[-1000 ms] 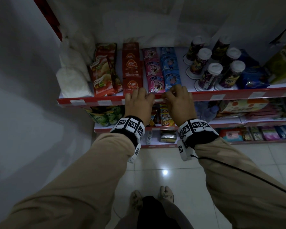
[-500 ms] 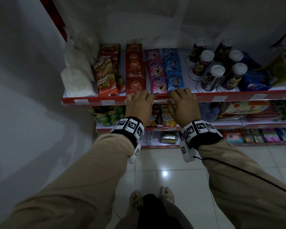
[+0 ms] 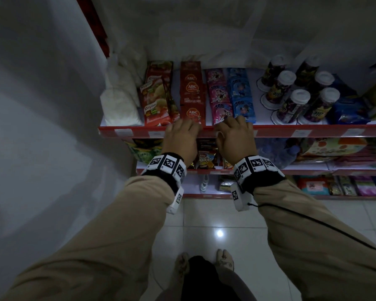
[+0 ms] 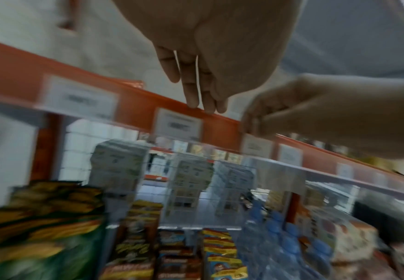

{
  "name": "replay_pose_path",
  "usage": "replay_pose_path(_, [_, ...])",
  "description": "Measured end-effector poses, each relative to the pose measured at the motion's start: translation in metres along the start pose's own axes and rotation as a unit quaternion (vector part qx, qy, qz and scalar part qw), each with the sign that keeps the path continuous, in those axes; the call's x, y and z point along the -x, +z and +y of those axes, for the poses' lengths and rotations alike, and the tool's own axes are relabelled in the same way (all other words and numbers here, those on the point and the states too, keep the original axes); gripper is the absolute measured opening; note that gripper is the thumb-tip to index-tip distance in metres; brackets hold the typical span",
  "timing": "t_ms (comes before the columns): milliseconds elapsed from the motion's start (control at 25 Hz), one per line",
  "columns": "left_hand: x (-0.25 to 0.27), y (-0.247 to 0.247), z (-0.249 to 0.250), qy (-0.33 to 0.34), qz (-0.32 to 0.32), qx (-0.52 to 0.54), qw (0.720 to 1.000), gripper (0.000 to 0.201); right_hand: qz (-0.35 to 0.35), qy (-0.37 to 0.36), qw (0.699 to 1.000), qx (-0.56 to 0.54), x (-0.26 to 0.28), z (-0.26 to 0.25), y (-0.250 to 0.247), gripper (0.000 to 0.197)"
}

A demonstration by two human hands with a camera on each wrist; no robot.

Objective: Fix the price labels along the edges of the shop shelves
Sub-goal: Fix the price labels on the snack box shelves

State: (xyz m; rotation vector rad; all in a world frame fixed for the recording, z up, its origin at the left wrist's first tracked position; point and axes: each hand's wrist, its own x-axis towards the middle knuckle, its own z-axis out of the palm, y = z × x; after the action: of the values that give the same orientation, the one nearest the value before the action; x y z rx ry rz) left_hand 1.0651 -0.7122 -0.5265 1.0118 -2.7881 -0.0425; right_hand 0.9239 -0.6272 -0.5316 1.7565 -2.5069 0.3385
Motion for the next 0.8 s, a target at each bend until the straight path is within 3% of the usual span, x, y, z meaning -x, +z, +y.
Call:
replay_pose_path(160, [0.016, -0.003, -0.031, 0.01, -0.005, -0.023, 1.0, 0.045, 0.026, -0.017, 0.999, -0.029, 0.003, -0.011, 0.002, 0.024])
replay_pose_path(400, [0.019, -0.002, -0.031, 0.002, -0.032, -0.054, 0.998, 0.05, 0.027, -0.098, 0.992, -0.074, -0.004, -0.048, 0.011, 0.03])
replay_pose_path(800, [0.024, -0.001, -0.037, -0.021, -0.03, -0.055, 0.998, 0.053, 0.005, -0.036, 0.999, -0.036, -0.009, -0.058, 0.019, 0.026])
